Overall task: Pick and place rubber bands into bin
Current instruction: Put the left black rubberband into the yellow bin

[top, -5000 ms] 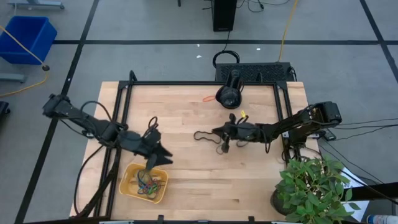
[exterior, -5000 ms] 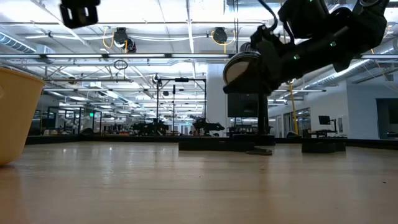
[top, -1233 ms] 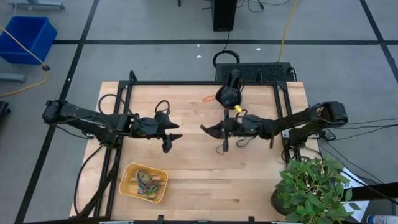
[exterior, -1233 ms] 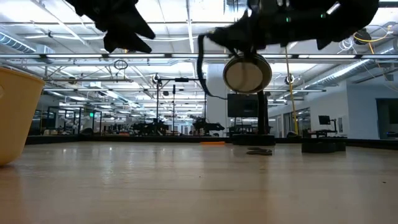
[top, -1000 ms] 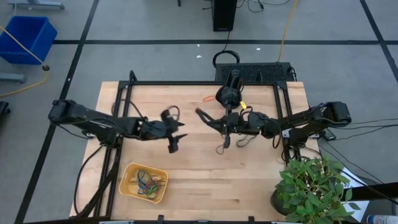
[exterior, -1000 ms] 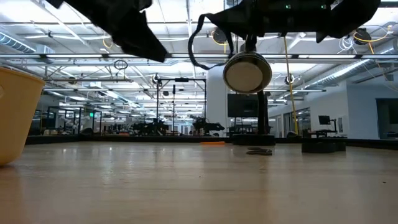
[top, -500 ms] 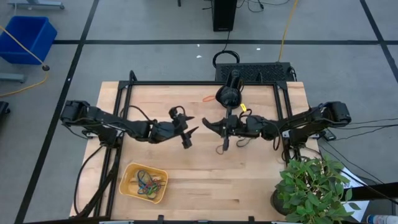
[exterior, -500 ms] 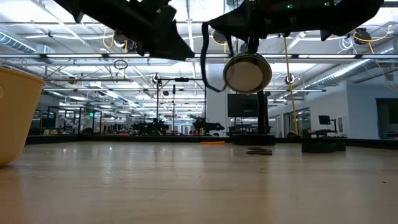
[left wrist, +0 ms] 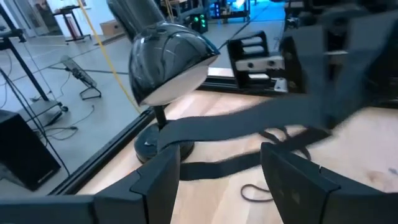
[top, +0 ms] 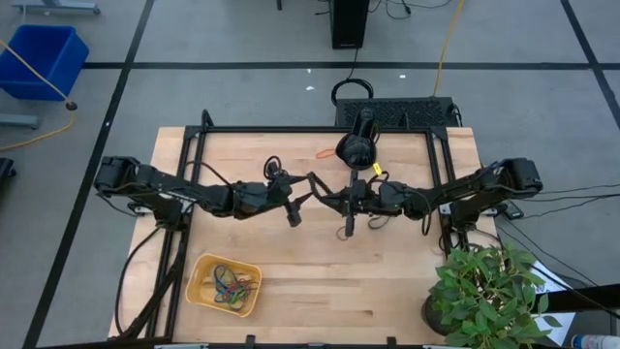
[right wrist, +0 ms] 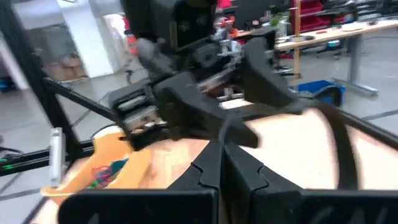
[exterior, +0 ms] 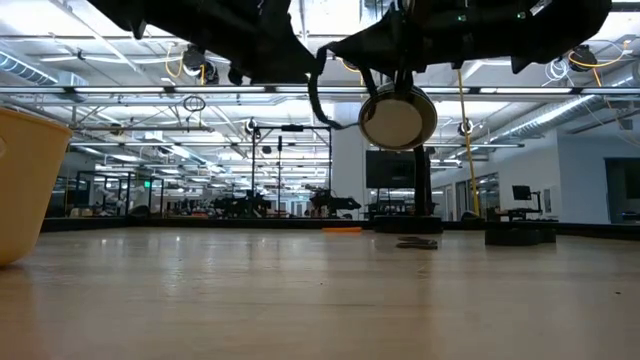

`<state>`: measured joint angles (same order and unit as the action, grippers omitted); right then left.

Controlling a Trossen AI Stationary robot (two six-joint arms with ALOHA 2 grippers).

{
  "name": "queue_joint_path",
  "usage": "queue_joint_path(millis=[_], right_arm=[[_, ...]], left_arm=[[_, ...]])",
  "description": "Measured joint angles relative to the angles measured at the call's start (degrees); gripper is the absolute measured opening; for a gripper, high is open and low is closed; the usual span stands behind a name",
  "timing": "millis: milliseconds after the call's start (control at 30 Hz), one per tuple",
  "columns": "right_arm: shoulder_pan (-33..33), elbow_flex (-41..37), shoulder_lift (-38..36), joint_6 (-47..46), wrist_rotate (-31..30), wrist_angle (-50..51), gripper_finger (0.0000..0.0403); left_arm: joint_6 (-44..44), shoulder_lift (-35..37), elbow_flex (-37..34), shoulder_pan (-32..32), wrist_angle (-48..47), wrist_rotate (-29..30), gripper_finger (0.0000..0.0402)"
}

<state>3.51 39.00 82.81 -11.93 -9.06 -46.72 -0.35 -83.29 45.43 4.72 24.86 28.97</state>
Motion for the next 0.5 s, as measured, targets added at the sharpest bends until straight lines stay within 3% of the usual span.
queue_joint_path(millis=[500], right_arm=[[0.3, 0.0, 0.8, -0.9, 0.3, -1.6, 0.0000]], left_arm=[[-0.1, 0.0, 0.0, -0.3, 4.0, -0.5, 0.0230]])
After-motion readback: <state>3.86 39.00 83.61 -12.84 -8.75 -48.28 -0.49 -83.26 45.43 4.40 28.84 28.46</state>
